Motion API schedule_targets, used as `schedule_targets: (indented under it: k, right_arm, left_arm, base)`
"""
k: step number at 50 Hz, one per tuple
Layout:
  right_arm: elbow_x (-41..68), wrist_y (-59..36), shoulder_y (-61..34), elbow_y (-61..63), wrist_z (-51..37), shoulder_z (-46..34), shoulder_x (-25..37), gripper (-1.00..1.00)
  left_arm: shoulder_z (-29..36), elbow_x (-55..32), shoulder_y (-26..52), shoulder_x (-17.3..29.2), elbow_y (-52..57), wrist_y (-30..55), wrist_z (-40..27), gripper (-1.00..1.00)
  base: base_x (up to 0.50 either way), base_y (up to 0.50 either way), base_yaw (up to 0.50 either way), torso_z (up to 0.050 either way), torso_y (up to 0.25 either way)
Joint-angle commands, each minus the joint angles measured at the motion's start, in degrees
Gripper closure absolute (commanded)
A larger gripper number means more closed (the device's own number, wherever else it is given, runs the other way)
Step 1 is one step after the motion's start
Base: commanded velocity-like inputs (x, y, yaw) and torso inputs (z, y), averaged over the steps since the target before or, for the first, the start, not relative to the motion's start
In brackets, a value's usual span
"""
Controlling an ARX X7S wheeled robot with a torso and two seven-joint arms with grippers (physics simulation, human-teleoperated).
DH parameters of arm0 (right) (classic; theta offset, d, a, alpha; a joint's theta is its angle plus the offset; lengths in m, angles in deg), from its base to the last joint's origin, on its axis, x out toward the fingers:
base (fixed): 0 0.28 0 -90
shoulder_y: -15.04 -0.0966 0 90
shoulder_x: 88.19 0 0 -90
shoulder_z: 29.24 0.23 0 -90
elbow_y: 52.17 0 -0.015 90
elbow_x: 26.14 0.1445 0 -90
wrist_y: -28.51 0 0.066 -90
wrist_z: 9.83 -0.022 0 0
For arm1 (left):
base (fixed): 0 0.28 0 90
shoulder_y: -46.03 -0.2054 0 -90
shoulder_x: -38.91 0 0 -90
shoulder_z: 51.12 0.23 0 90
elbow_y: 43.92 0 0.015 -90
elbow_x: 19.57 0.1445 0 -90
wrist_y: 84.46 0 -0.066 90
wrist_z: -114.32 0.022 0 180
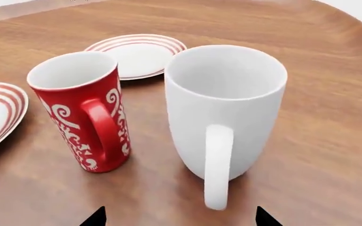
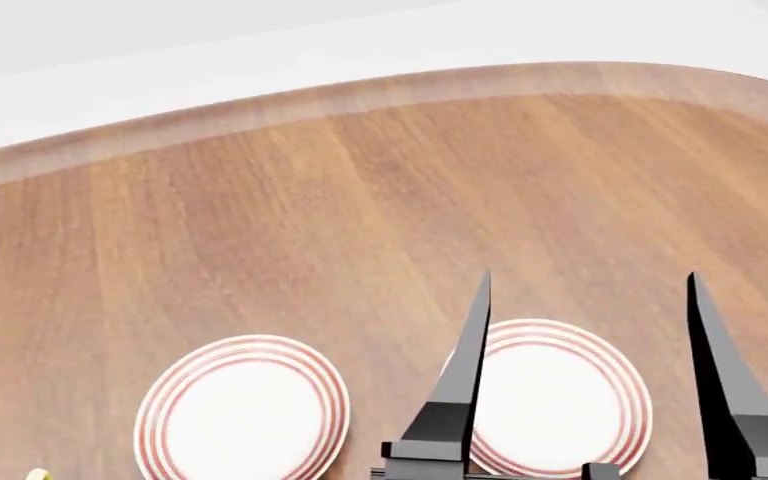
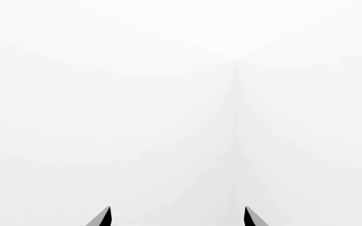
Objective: Put the white mug on the left plate.
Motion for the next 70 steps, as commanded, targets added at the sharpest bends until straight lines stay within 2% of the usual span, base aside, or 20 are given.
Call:
schedule_targets:
  k: [1,13,42,70]
  right_arm:
    - [-0.4,0.0,-0.2,-0.1,1.3,1.0,-0.7,-1.00]
    - [0.1,-0.3,-0.2,0.3,0.9,1.3,-0.4,-1.00]
    - [0.5,0.8,-0.2,-1.0,0.3,0.7,0.1,-1.00]
    - [0.8,1.0,-0.2,-1.3,-0.3,0.3,0.6,-1.00]
  left_arm:
    - [0.6,2.7,2.7,-2.6,-5.3,-1.9,1.2,-1.00]
    - [2.4,3.7,3.1,-3.3,-3.6,-0.2,1.0,-1.00]
    - [3.8,3.5,6.9,-5.5,-11.7,-4.0,0.6,-1.00]
    - [5.4,3.1,8.2,-6.3,-12.6,-3.3,-0.4,-1.00]
  base:
    - [0.00,0.00,0.00,0.000,0.000]
    - [0.00,0.00,0.00,0.000,0.000]
    - [0.00,0.00,0.00,0.000,0.000]
    - [0.00,0.00,0.00,0.000,0.000]
